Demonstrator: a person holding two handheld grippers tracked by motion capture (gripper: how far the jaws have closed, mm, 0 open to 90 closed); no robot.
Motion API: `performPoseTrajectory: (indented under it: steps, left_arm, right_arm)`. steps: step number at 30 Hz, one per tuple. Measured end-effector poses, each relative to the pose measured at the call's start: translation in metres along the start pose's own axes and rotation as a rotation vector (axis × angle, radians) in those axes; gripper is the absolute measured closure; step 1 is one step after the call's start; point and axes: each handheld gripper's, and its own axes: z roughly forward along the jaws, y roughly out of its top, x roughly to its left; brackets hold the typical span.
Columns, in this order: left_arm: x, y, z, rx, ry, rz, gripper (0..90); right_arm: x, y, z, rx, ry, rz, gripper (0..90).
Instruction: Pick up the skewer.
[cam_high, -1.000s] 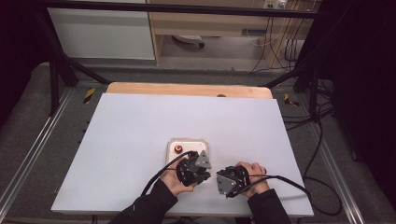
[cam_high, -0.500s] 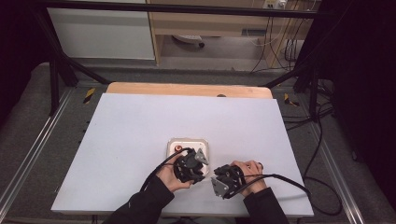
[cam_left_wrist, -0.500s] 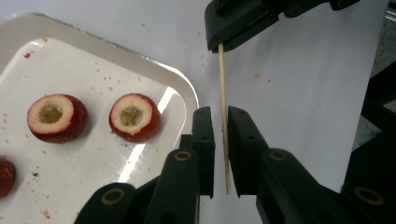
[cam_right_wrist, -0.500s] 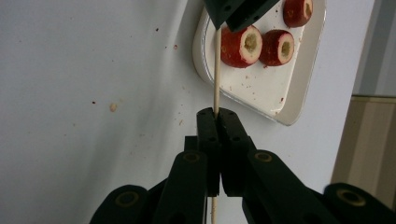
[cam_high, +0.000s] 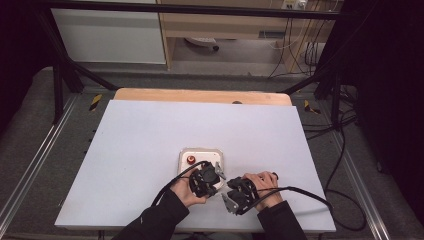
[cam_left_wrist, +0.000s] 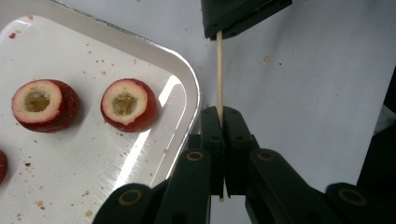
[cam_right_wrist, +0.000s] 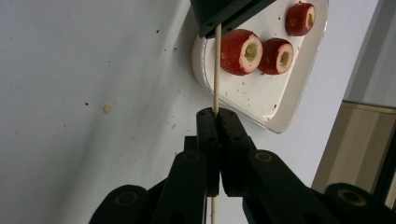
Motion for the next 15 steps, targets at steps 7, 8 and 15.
performPoseTrajectory:
  steps: [7,8,15]
  left_arm:
    - [0.003,-0.014,-0.008,-0.056,0.050,-0.009,88.5]
    - [0.004,-0.017,-0.010,-0.053,0.052,-0.011,88.5]
    - [0.010,-0.040,-0.020,-0.077,0.082,-0.028,88.4]
  right_arm:
    - [-0.007,-0.009,-0.003,-0.025,0.024,0.304,63.5]
    - [-0.008,-0.011,-0.003,-0.032,0.014,0.354,58.5]
    - [-0.014,-0.033,-0.006,-0.060,0.015,0.734,40.1]
